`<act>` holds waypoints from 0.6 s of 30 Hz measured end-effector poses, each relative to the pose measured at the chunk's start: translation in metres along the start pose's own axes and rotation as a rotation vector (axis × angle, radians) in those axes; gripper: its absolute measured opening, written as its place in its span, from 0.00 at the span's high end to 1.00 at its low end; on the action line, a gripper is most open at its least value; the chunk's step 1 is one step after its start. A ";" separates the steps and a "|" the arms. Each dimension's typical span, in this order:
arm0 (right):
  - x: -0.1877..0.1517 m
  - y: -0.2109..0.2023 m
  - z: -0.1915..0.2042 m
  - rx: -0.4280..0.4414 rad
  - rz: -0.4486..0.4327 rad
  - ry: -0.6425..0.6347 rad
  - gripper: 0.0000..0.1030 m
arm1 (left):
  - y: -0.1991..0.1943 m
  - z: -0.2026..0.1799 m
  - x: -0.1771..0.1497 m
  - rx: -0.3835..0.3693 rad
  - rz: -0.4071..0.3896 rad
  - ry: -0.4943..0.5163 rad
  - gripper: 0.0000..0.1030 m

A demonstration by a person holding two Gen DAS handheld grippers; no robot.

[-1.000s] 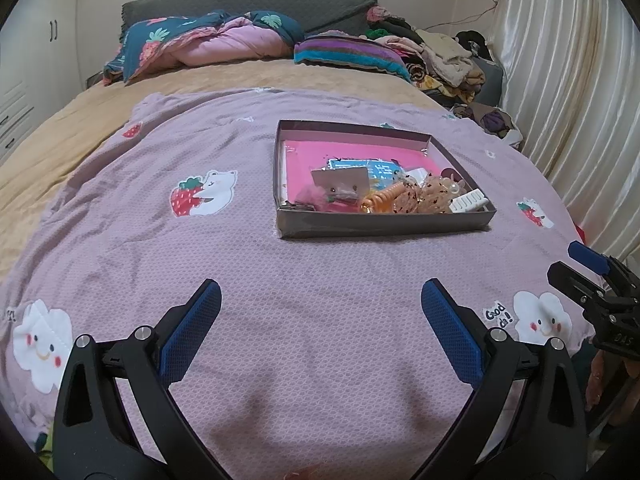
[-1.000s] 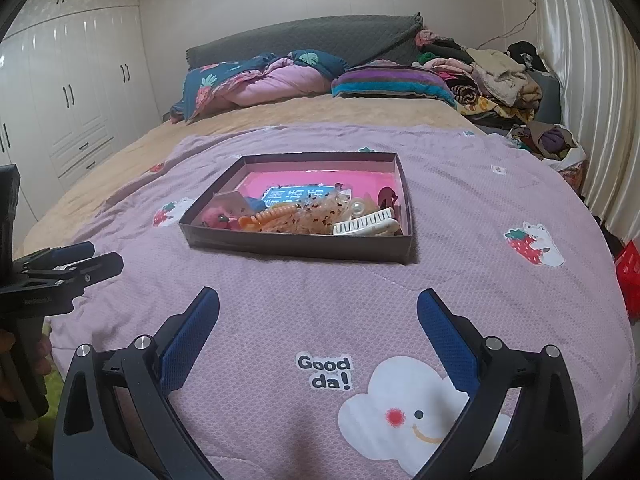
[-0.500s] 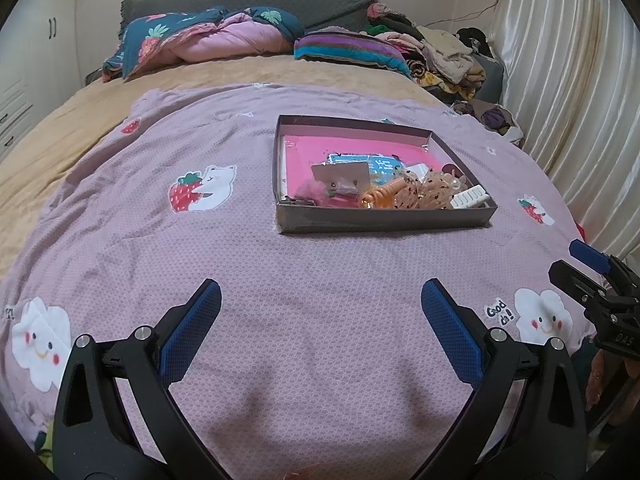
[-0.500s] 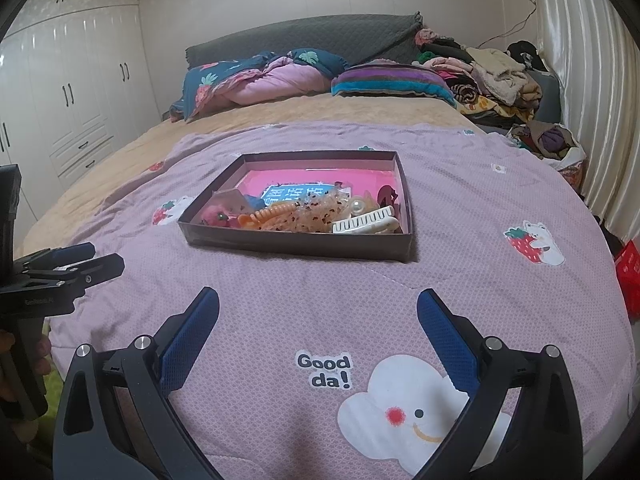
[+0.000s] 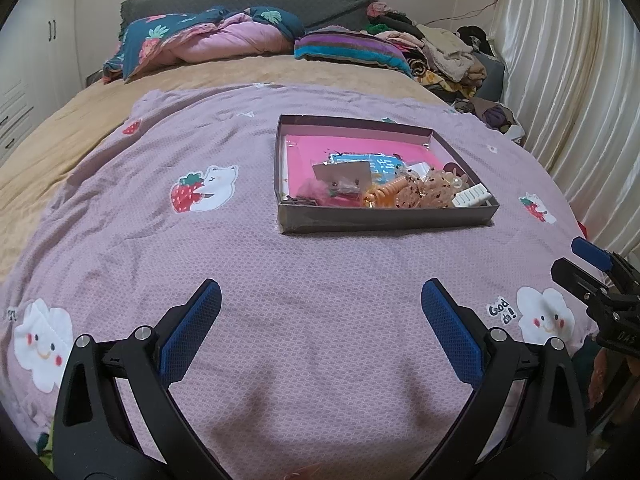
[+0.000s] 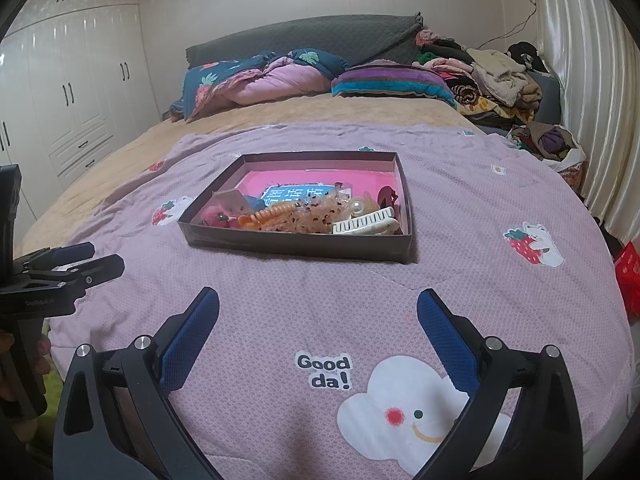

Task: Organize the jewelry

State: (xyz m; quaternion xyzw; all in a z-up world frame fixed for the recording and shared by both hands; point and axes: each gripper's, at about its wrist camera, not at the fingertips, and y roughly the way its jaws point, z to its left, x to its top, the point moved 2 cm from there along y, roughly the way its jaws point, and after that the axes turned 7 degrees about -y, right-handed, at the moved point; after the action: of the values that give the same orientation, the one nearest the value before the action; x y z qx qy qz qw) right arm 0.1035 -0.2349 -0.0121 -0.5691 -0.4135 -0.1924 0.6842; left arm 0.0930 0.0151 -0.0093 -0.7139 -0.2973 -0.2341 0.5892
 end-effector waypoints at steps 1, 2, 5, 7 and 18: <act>0.000 0.000 0.000 0.000 0.000 0.000 0.04 | 0.000 0.001 -0.001 0.002 0.001 0.002 0.09; 0.000 0.000 0.000 0.002 -0.001 0.001 0.04 | 0.001 0.001 -0.001 0.004 0.003 0.003 0.09; 0.000 -0.001 0.000 0.002 -0.004 0.001 0.04 | 0.001 0.001 -0.002 -0.003 0.005 0.001 0.09; 0.001 -0.001 0.000 0.001 -0.004 0.000 0.04 | 0.001 0.001 -0.002 -0.002 0.003 0.002 0.09; 0.003 0.001 -0.001 0.018 -0.001 0.010 0.04 | 0.003 0.000 -0.002 0.025 0.025 -0.012 0.09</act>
State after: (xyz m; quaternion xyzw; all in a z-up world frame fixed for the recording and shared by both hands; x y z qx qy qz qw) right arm 0.1064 -0.2350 -0.0102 -0.5617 -0.4121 -0.1920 0.6912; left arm 0.0937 0.0146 -0.0129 -0.7114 -0.2948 -0.2187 0.5993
